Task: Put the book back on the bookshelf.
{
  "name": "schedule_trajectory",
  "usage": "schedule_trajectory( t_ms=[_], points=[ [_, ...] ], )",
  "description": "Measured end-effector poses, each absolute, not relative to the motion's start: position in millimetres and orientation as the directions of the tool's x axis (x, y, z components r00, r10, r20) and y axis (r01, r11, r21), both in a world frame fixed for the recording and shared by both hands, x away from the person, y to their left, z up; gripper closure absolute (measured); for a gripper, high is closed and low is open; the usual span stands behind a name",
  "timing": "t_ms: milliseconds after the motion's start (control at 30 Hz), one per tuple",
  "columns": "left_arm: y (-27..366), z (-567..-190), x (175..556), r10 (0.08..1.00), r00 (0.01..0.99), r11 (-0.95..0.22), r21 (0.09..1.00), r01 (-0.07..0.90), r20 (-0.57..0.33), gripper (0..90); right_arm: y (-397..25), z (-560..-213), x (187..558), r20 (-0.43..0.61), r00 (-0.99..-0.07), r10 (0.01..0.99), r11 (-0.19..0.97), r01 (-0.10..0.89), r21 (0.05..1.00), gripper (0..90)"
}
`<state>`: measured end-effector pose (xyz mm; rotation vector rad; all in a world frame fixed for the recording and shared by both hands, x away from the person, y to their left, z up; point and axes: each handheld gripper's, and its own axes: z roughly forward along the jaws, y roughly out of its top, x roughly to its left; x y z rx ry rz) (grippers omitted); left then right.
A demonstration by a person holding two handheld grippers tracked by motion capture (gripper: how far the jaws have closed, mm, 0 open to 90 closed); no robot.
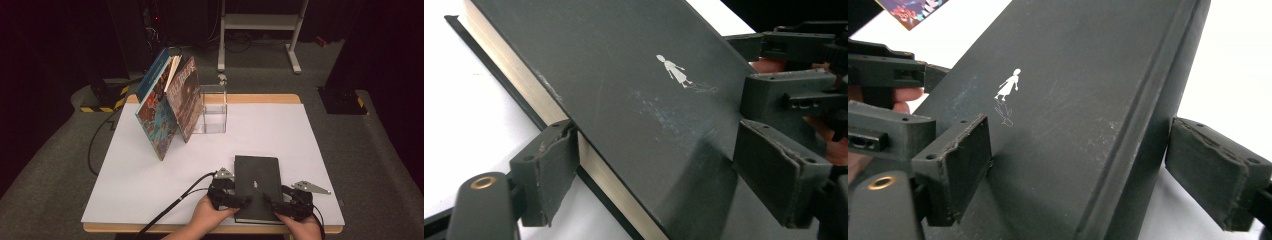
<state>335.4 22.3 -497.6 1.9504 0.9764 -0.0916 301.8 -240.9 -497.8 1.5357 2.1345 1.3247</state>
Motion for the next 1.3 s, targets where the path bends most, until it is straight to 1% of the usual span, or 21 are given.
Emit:
schedule_trajectory(
  t_ms=[133, 200, 300, 567, 833, 900, 1300],
  points=[
    [22.2, -496.9, 335.9, 0.591, 0.690, -0.271, 0.703, 0.658, -0.418, 18.6, -241.7, -499.7, 307.4, 0.383, -0.419, 0.823, 0.032, 0.708, 0.705, 7.0],
    [22.3, -496.7, 335.6, 0.591, 0.694, -0.274, 0.707, 0.652, -0.411, 18.9, -241.1, -498.0, 310.4, 0.397, -0.406, 0.823, 0.033, 0.732, 0.681, 6.9],
    [22.9, -496.2, 335.6, 0.591, 0.699, -0.280, 0.709, 0.647, -0.404, 19.3, -240.3, -495.3, 312.8, 0.391, -0.407, 0.826, 0.052, 0.745, 0.665, 7.1],
    [31.7, -493.5, 334.5, 0.600, 0.698, -0.286, 0.710, 0.644, -0.391, 20.8, -233.5, -495.6, 313.6, 0.394, -0.403, 0.826, 0.044, 0.743, 0.667, 7.8],
    [53.8, -491.8, 337.5, 0.612, 0.691, -0.286, 0.708, 0.646, -0.384, 21.1, -211.9, -496.0, 320.0, 0.398, -0.412, 0.820, 0.050, 0.744, 0.667, 8.1],
    [61.4, -491.7, 338.6, 0.616, 0.686, -0.279, 0.707, 0.650, -0.387, 22.4, -206.2, -495.9, 321.8, 0.401, -0.413, 0.817, 0.051, 0.745, 0.665, 8.1],
    [105.0, -491.6, 345.0, 0.637, 0.670, -0.260, 0.712, 0.652, -0.381, 22.5, -162.6, -496.1, 336.8, 0.403, -0.436, 0.805, 0.074, 0.747, 0.661, 8.1]
  ],
)
